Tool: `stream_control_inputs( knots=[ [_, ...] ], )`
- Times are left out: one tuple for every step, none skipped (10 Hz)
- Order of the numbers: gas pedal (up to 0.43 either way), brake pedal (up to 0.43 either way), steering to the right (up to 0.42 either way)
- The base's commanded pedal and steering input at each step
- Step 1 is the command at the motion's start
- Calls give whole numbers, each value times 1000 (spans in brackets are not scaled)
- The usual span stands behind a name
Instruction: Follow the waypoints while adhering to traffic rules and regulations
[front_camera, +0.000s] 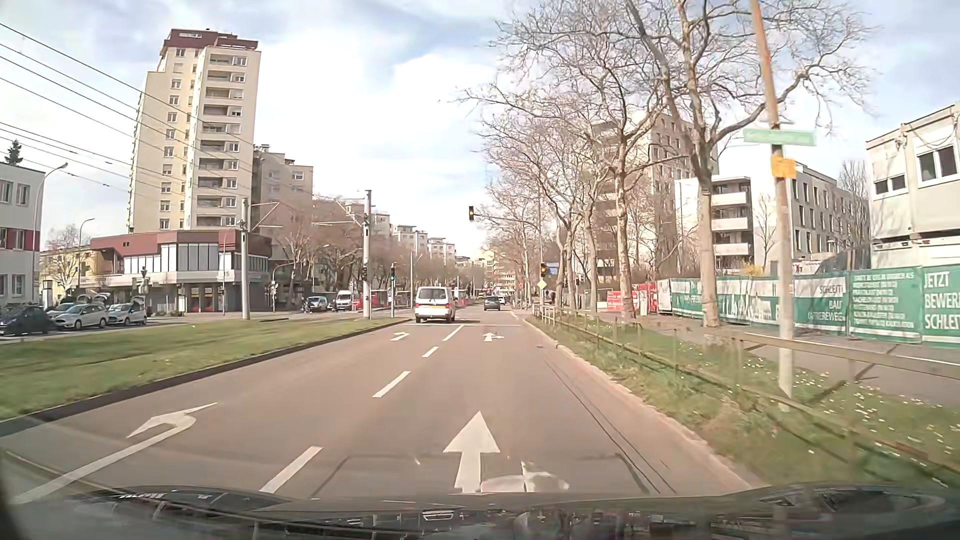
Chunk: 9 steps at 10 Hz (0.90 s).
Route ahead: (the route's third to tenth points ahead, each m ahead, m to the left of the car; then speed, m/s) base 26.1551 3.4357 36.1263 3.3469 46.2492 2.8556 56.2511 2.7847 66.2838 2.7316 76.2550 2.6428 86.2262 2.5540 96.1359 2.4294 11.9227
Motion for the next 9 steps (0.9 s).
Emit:
stream_control_inputs(
  knots=[
    [59,0,1],
    [59,0,1],
    [59,0,1],
    [59,0,1],
    [0,0,0],
    [0,0,0],
    [0,0,0],
    [20,0,1],
    [39,0,1]
  ],
)
